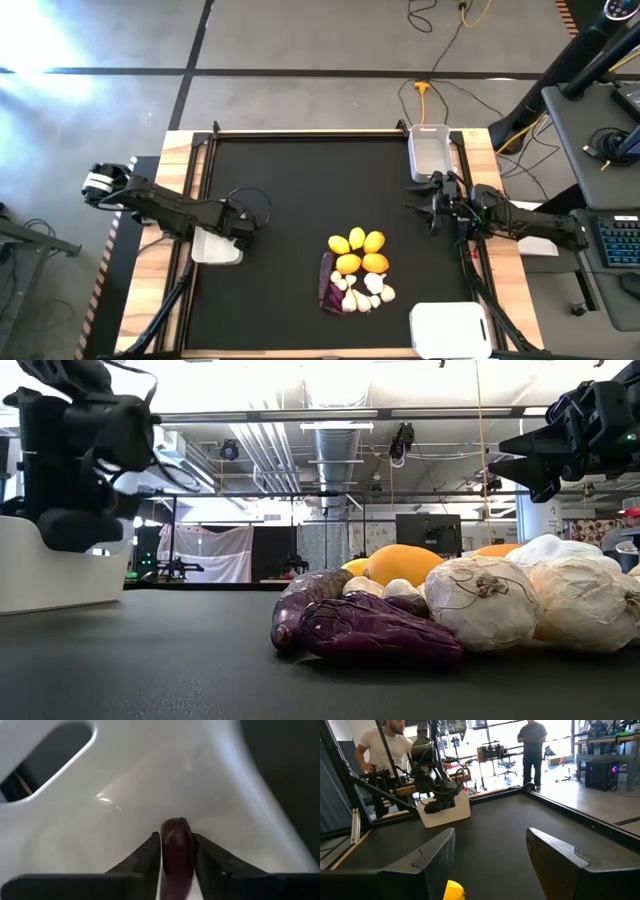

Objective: Sort produce into baskets
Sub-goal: Put the eggplant into the top white bin

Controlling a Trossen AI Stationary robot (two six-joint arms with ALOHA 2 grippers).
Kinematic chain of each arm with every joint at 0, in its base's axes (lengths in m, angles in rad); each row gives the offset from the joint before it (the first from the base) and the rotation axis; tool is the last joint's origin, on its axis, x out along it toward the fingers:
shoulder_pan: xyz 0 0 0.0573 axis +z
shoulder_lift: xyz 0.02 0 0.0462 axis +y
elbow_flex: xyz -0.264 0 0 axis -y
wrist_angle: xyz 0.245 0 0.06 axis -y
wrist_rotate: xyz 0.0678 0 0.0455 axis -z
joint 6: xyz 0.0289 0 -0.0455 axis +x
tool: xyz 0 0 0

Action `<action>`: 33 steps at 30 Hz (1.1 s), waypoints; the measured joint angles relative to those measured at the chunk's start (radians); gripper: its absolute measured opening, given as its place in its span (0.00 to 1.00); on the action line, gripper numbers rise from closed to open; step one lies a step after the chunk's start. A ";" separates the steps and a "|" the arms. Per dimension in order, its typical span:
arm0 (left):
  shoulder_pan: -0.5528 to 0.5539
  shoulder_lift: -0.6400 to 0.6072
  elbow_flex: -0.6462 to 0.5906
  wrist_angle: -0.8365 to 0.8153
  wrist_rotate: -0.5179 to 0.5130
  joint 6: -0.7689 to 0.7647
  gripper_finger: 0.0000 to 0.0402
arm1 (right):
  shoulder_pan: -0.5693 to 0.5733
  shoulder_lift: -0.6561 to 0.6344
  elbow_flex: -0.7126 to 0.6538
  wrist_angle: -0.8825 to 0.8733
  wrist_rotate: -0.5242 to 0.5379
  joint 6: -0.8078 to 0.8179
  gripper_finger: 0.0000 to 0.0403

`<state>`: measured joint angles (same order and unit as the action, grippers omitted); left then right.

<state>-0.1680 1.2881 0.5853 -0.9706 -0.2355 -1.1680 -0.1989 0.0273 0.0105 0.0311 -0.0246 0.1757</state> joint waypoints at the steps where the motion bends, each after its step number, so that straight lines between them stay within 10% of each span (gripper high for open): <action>1: 0.000 0.000 0.016 -0.003 0.000 0.005 0.26 | 0.000 0.000 0.000 0.000 0.000 0.000 0.59; 15: -0.071 0.000 0.461 -0.165 -0.123 0.082 0.44 | 0.000 0.000 0.000 0.000 0.000 0.000 0.59; 33: -0.274 0.426 0.435 0.734 -0.247 0.218 0.61 | 0.000 0.000 0.000 0.000 0.000 0.000 0.59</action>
<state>-0.4423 1.7143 1.0203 -0.2370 -0.4825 -0.9497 -0.1989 0.0273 0.0104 0.0308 -0.0247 0.1758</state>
